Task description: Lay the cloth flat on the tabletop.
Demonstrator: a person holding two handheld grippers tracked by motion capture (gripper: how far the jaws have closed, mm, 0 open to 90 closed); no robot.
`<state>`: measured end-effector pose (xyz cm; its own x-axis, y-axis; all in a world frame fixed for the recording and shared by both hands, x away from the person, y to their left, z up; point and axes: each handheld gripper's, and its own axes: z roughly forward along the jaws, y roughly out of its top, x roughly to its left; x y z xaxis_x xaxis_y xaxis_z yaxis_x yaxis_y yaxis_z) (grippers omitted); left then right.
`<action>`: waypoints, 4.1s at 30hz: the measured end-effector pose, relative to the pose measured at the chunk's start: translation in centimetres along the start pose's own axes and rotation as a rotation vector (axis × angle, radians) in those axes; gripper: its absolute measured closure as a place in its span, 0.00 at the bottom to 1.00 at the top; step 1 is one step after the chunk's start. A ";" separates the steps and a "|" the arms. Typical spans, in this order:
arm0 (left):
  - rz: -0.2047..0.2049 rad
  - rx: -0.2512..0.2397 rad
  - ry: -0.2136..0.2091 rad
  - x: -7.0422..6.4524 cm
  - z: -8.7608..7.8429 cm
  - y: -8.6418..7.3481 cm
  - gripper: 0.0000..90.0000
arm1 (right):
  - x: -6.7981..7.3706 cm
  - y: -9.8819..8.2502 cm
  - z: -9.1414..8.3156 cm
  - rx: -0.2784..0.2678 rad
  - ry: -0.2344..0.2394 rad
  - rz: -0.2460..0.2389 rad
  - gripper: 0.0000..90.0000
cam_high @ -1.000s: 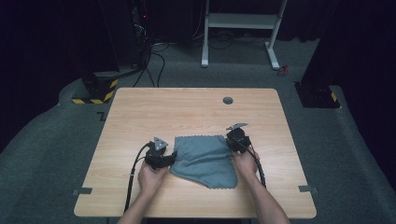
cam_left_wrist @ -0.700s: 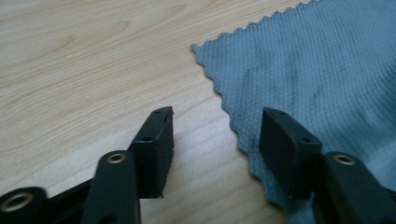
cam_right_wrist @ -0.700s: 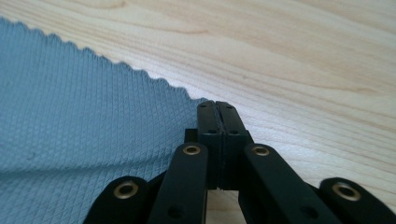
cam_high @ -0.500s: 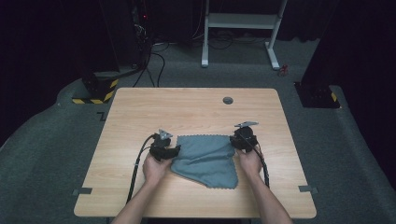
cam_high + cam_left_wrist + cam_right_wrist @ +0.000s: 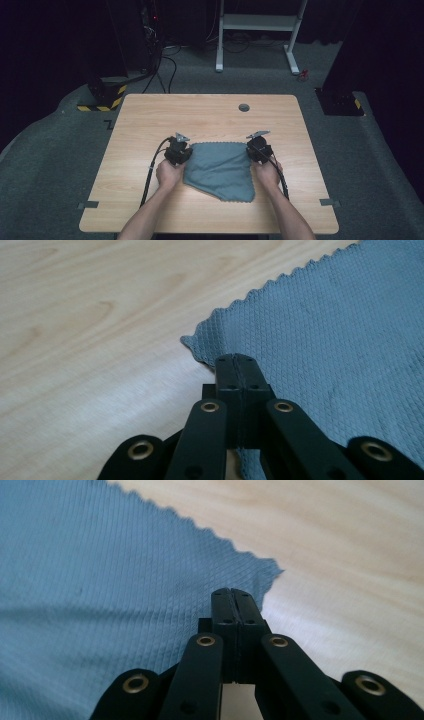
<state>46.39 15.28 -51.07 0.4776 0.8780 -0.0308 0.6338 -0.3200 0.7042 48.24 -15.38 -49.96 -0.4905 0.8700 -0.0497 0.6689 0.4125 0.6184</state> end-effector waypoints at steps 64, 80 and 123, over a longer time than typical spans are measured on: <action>0.087 -0.081 -0.194 -7.2 -3.5 -0.9 0.82 | 4.8 -8.9 -4.3 -0.173 0.084 -0.072 0.68; 0.150 0.064 -0.126 -8.4 -0.7 -0.7 1.00 | 4.8 -8.9 -4.3 -0.174 0.082 -0.075 0.68; -0.043 -0.059 -0.090 -5.6 -11.2 -11.9 0.99 | 4.8 -8.7 -4.4 -0.150 0.105 -0.050 0.60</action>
<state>29.38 18.18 -51.28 0.5050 0.8542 -0.1238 0.6195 -0.2588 0.7411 37.58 -16.03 -52.12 -0.5819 0.8132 -0.0063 0.5553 0.4030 0.7275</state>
